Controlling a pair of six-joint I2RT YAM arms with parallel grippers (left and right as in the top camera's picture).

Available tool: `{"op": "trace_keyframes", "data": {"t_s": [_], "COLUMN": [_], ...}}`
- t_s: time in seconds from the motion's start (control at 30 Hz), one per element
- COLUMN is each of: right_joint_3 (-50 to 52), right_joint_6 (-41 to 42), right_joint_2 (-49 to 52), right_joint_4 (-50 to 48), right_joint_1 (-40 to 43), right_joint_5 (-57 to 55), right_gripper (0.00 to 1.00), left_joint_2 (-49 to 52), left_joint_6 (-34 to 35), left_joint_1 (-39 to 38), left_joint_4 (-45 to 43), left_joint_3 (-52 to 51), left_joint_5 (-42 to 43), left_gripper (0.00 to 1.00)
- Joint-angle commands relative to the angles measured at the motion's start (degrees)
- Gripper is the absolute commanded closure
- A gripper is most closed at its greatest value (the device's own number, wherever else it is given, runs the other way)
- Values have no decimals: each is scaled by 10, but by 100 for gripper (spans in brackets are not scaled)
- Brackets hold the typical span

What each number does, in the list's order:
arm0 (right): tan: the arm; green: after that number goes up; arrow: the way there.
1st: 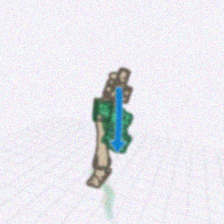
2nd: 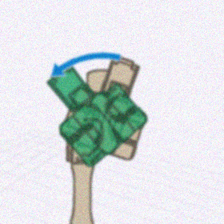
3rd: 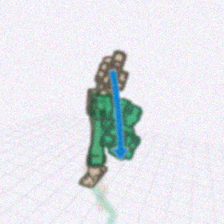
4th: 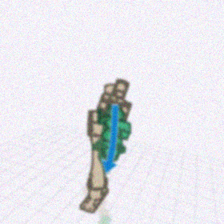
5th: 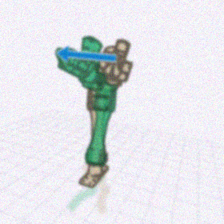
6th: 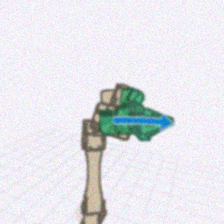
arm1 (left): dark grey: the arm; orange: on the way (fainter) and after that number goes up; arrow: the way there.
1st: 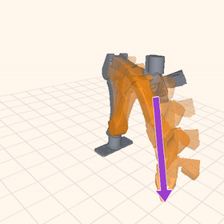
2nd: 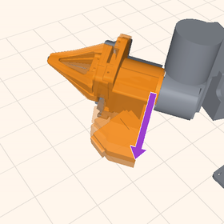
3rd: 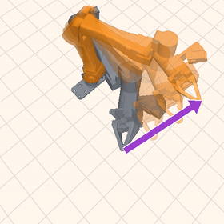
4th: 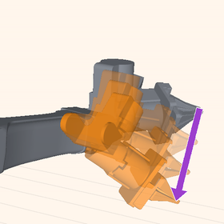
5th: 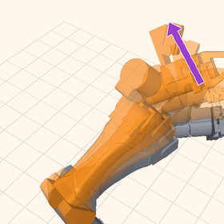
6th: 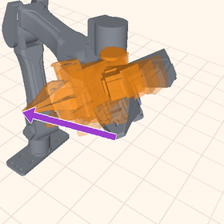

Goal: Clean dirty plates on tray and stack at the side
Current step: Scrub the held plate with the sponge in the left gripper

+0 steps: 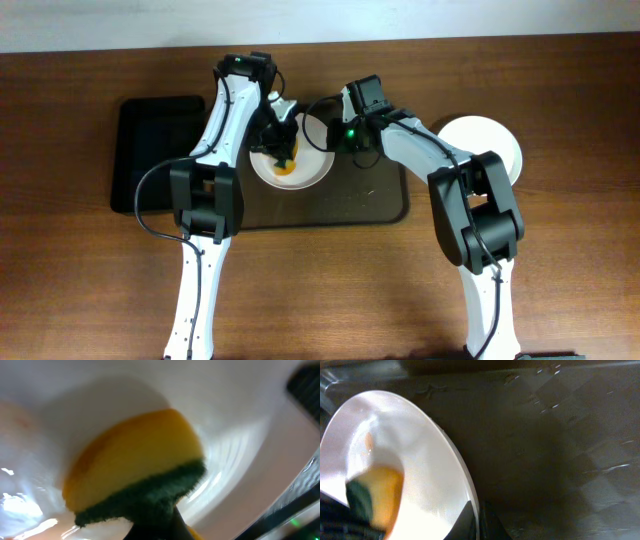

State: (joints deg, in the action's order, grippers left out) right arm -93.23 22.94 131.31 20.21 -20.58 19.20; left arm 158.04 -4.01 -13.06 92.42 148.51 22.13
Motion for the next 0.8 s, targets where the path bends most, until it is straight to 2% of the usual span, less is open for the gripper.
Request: {"op": "trace_keyframes", "data": {"t_s": [0.0,0.03,0.07,0.1,0.2,0.23,0.27,0.33,0.4,0.5,0.63,0.77], "right_joint_3": [3,3,3,3,3,3,3,3,3,3,3,3], "right_joint_6": [27,27,27,27,35,35,35,35,35,35,35,48], "right_joint_2": [13,13,13,13,13,13,13,13,13,13,13,13], "right_joint_4": [7,7,8,8,10,10,12,14,16,18,23,49], "right_joint_1": [-14,-14,-13,-10,-7,-7,-7,-7,-7,-7,-7,-7], "right_joint_5": [-2,-2,-2,-2,-2,-2,-2,-2,-2,-2,-2,-2], "right_gripper": [96,96,96,96,96,96,96,96,96,96,96,96], "left_joint_2": [81,81,81,81,81,81,81,81,81,81,81,81], "left_joint_6": [-100,-108,-78,58,248,306,337,342,320,90,-5,-68], "left_joint_1": [-6,-6,-4,-4,-4,-4,-4,-5,-10,-10,-3,7], "left_joint_4": [44,40,29,15,28,29,19,-30,-73,-106,-63,1], "left_joint_3": [-37,-37,-37,-37,-37,-37,-37,-37,-37,-33,0,53], "left_joint_5": [-69,-76,-127,-294,-490,-536,-566,-562,-510,-219,-61,71], "left_gripper": [100,100,100,100,100,100,100,100,100,100,100,100]}}
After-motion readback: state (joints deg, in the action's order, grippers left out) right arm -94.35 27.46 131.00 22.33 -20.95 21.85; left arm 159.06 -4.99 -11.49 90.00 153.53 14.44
